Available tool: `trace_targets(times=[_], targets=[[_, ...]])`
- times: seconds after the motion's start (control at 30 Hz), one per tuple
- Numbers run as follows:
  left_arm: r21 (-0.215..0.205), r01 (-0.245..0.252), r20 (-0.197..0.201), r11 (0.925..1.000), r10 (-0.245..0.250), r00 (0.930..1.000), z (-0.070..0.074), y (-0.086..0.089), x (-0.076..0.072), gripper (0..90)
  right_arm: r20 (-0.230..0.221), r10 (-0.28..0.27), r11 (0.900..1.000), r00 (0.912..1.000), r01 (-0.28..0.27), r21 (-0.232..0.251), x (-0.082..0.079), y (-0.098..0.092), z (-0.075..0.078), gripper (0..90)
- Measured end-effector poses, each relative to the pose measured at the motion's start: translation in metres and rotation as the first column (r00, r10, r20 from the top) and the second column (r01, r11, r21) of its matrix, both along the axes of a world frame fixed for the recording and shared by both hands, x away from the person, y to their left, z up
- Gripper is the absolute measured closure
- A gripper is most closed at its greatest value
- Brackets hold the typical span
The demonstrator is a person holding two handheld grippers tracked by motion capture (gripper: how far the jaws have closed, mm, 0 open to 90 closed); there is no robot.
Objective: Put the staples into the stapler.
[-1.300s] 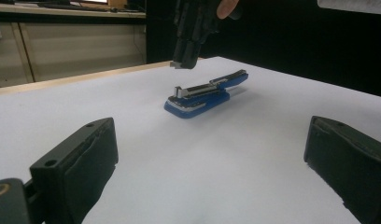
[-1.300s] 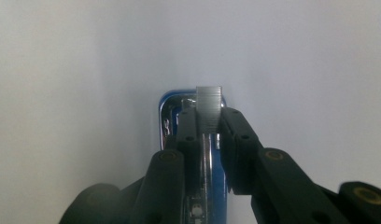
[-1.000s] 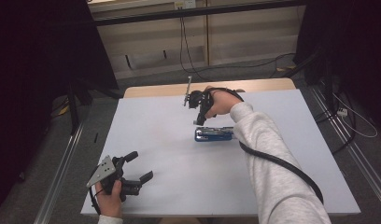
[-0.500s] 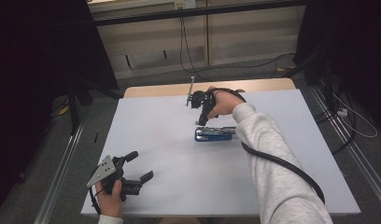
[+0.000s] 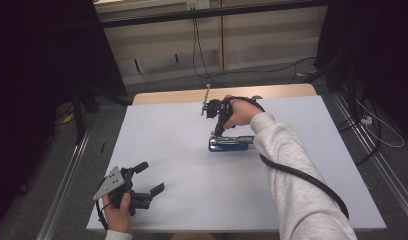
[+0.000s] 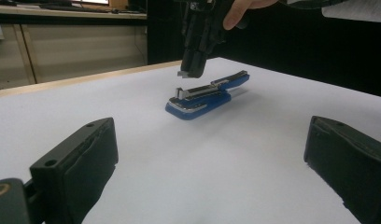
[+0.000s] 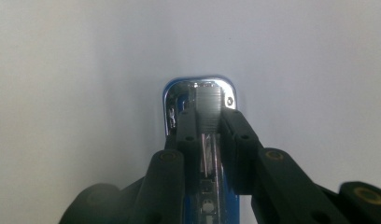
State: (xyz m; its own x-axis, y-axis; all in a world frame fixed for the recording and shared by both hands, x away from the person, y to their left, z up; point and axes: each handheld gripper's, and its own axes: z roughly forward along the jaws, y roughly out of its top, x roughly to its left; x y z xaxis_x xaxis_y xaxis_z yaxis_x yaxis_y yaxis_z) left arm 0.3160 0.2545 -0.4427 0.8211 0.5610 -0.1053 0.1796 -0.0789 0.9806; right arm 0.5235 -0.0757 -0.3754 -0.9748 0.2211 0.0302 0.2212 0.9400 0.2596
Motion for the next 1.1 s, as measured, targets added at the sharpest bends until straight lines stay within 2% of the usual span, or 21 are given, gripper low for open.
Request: trace_targets(times=[0.2, 0.53, 1.1], targets=[[-0.003, 0.000, 0.000, 1.0000, 0.000, 1.0000, 0.000, 0.000, 0.000, 2.9, 0.008, 0.002, 1.000, 1.0000, -0.002, 0.002, 0.000, 0.000, -0.002, 78.2], [-0.003, -0.004, 0.002, 1.0000, 0.004, 1.0000, 0.000, 0.000, 0.000, 2.9, -0.007, -0.012, 1.000, 0.9999, 0.012, 0.001, -0.003, 0.000, -0.007, 78.2], [-0.001, -0.001, 0.006, 1.0000, 0.001, 1.0000, 0.000, 0.000, 0.000, 2.9, -0.009, 0.000, 1.000, 1.0000, 0.000, -0.006, -0.002, 0.000, -0.013, 78.1]])
